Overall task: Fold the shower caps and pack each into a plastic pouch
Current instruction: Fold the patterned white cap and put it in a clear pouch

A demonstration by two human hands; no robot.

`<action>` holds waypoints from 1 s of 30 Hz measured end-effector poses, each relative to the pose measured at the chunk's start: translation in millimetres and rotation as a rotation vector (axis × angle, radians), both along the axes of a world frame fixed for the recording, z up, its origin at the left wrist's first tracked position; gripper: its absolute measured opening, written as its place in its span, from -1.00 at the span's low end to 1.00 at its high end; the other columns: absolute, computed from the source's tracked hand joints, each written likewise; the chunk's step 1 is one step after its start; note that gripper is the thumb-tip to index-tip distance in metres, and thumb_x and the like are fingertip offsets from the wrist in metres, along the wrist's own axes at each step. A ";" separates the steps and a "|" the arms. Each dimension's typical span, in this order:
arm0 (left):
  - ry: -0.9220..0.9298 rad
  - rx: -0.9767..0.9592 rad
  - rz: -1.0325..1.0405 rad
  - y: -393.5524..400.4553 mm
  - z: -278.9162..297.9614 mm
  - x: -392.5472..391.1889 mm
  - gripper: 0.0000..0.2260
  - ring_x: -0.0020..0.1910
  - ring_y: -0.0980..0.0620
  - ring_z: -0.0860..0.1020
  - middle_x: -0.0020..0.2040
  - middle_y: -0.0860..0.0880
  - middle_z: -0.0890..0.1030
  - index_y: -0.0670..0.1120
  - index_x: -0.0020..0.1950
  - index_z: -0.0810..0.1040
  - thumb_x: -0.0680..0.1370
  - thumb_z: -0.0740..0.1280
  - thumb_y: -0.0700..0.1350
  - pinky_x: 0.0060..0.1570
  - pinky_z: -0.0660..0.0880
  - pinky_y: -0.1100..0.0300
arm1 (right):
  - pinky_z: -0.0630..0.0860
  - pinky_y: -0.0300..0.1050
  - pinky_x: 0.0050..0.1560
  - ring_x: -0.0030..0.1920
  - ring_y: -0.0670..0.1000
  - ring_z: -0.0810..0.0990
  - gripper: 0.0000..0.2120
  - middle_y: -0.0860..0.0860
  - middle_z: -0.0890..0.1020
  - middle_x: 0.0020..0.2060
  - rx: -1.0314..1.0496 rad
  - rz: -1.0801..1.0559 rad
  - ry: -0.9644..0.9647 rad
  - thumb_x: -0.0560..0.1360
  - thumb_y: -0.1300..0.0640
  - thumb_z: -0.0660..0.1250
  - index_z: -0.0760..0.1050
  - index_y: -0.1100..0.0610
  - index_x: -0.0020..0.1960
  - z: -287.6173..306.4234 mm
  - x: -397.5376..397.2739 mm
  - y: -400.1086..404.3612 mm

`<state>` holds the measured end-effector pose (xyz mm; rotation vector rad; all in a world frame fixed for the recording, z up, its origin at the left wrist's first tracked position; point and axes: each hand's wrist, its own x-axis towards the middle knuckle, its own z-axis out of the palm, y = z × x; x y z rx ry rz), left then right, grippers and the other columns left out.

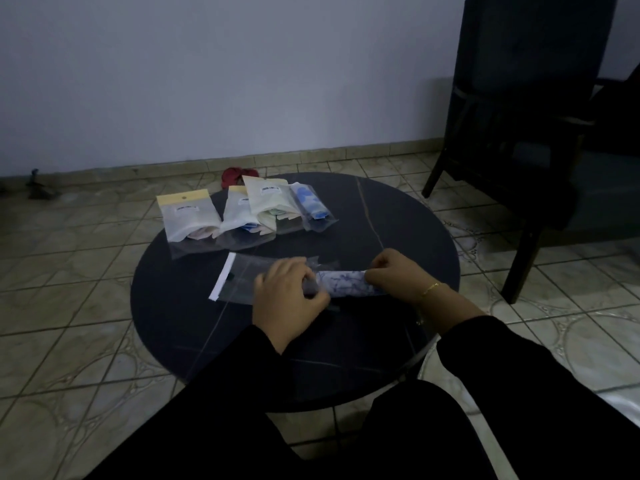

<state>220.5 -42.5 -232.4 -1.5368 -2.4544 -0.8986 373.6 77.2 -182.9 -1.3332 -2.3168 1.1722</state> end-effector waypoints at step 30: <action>0.099 -0.099 -0.103 -23.9 -0.8 -31.1 -0.30 0.51 0.01 0.09 0.52 0.05 0.21 0.03 0.49 0.25 0.39 -0.06 0.25 0.48 -0.12 0.01 | 0.37 -0.27 -0.01 0.13 0.06 0.53 -0.61 0.14 0.56 0.16 0.065 0.008 0.072 0.44 0.20 0.39 0.47 0.19 0.25 -8.9 -56.4 -33.3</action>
